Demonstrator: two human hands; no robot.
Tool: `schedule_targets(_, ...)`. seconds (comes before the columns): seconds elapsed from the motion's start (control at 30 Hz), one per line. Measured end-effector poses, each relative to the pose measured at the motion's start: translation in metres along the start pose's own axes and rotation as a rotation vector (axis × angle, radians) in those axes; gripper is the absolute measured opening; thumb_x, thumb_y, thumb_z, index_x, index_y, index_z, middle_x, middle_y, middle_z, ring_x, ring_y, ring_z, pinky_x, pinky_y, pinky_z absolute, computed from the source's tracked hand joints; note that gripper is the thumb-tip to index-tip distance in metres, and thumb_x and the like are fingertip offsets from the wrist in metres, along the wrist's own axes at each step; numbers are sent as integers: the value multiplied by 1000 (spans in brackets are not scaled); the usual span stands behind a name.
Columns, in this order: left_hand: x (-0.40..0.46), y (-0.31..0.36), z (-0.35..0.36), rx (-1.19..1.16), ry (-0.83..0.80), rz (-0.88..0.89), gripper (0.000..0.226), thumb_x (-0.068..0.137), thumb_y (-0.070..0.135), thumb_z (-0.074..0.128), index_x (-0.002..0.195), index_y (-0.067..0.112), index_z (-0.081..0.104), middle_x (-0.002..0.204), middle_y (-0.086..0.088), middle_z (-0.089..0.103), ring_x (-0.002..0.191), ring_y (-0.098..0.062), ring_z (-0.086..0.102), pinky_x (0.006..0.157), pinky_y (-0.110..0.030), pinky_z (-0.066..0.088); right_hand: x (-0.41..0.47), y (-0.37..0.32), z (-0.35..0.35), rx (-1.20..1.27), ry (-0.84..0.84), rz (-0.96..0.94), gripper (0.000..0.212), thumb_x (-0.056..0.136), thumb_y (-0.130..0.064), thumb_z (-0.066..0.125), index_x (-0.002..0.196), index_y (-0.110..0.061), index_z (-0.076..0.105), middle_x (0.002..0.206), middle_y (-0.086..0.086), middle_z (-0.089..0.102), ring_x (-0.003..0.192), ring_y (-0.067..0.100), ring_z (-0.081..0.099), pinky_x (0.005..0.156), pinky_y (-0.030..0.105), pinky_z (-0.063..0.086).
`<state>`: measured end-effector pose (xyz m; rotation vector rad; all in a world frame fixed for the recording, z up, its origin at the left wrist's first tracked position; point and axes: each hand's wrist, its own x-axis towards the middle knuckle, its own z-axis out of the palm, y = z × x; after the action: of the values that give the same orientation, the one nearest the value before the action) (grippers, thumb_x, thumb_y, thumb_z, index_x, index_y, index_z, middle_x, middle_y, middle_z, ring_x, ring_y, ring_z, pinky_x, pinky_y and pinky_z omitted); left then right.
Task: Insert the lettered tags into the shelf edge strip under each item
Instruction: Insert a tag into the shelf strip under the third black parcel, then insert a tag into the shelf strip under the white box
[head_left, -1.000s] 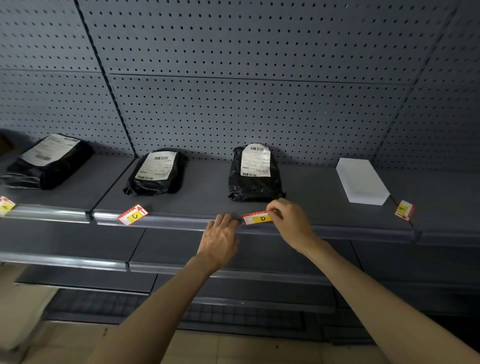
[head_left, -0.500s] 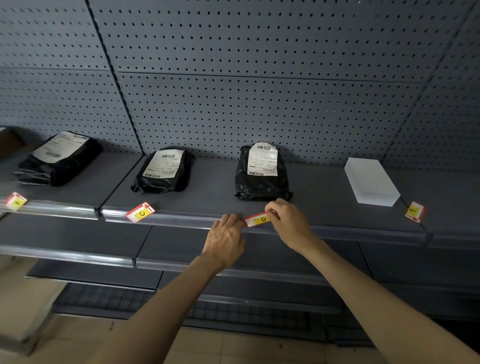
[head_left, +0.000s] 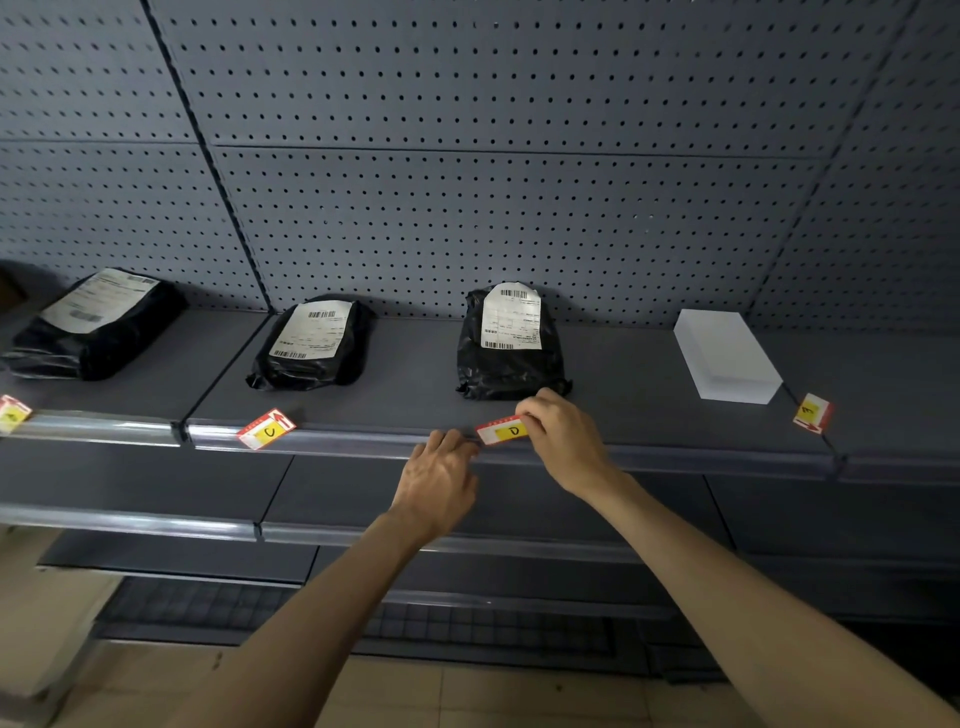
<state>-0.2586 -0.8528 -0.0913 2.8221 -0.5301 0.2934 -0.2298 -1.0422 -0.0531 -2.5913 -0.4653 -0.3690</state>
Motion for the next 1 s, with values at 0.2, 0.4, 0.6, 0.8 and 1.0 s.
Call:
schedule_targets(0.2,3,0,-1,-12,-31,-25,42,87,20,51,128,16,55,130,-2,53,117,-21,46,100,-35,41,-2,4,12,-57,-112,-7,20,99,-14,47,91,-7,64,92,6,54,72,23,58,67,43,51)
schedule_targets(0.4,23,12,-16,-24,7,-41,20,87,24,53,102,13,59,105,-6,61,100,-25,54,84,-37,46,-2,16,-8,-5,-42,19,17,96,-25,54,105,-13,61,102,-2,53,74,16,61,65,31,51)
schedule_targets(0.6,72,80,-23,-122,121,7,11,83,24,55,84,13,58,87,-4,63,88,-26,56,75,-39,47,-22,88,-70,-106,15,101,20,94,-30,57,99,-12,64,100,1,57,70,18,61,66,33,52)
schedule_targets(0.8,132,183,7,-137,22,96,23,88,33,55,89,10,58,96,-9,63,97,-29,54,80,-40,45,-62,177,-134,-191,65,242,18,90,-27,62,91,-10,65,95,5,60,79,22,62,61,30,43)
schedule_targets(1.0,186,291,50,-199,-84,84,27,86,37,54,89,11,62,97,-9,64,90,-29,60,71,-37,45,-94,265,-187,-215,91,415,19,89,-30,63,91,-11,66,92,4,58,83,21,58,64,34,48)
